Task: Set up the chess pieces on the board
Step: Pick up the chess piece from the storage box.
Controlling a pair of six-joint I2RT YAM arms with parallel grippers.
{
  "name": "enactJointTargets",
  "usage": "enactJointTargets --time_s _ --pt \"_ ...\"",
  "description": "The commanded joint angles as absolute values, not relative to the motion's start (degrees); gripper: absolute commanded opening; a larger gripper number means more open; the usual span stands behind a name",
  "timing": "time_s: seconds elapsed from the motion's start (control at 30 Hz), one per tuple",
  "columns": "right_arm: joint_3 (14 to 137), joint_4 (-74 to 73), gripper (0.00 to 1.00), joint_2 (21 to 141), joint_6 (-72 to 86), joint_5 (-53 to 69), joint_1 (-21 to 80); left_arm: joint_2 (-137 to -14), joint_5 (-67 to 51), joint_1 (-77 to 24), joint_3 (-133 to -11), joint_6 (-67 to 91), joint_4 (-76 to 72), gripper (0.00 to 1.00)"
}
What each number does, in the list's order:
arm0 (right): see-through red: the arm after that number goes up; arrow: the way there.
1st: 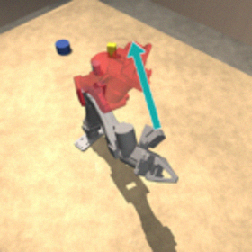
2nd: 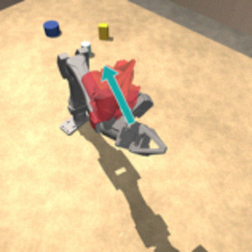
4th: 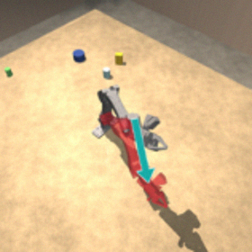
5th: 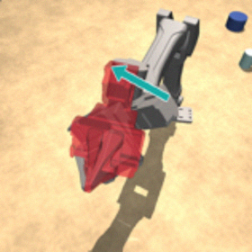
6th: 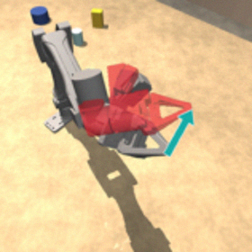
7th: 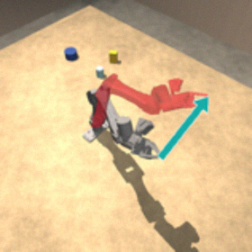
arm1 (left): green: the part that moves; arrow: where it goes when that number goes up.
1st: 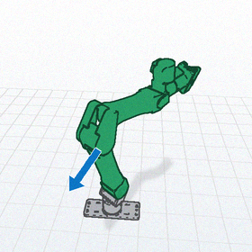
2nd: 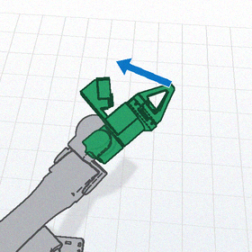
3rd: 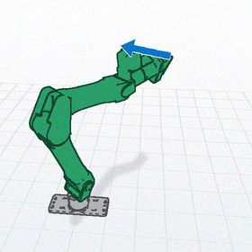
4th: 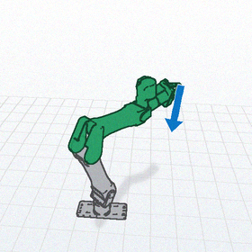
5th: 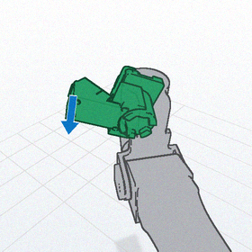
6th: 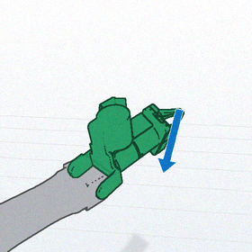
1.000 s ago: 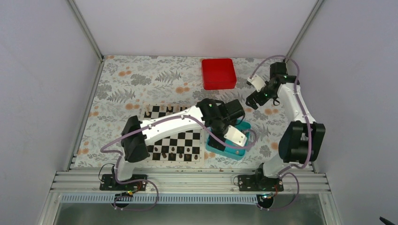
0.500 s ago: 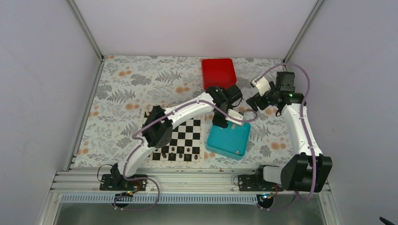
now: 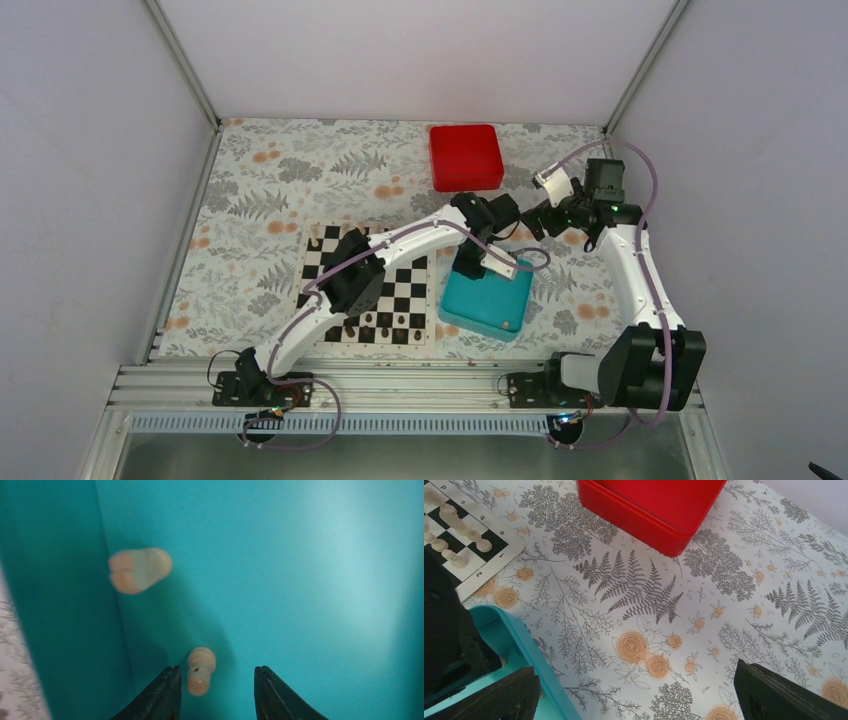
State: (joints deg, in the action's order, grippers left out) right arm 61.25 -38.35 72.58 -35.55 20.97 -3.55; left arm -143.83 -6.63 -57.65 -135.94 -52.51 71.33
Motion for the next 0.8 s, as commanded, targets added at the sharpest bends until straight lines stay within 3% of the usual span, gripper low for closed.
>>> enactJointTargets --time_s 0.0,0.6,0.77 --pt "60.14 -36.22 1.0 71.75 -34.05 23.45 -4.08 -142.14 -3.91 -57.74 -132.1 -52.96 69.07 0.38" --pt "58.82 -35.6 1.0 73.2 -33.96 23.21 -4.13 -142.53 -5.19 -57.57 -130.52 -52.8 66.67 0.3" --pt "58.48 -34.8 1.0 72.48 -33.79 22.72 -4.21 -142.92 -5.12 -57.57 -130.76 -52.76 66.46 0.17"
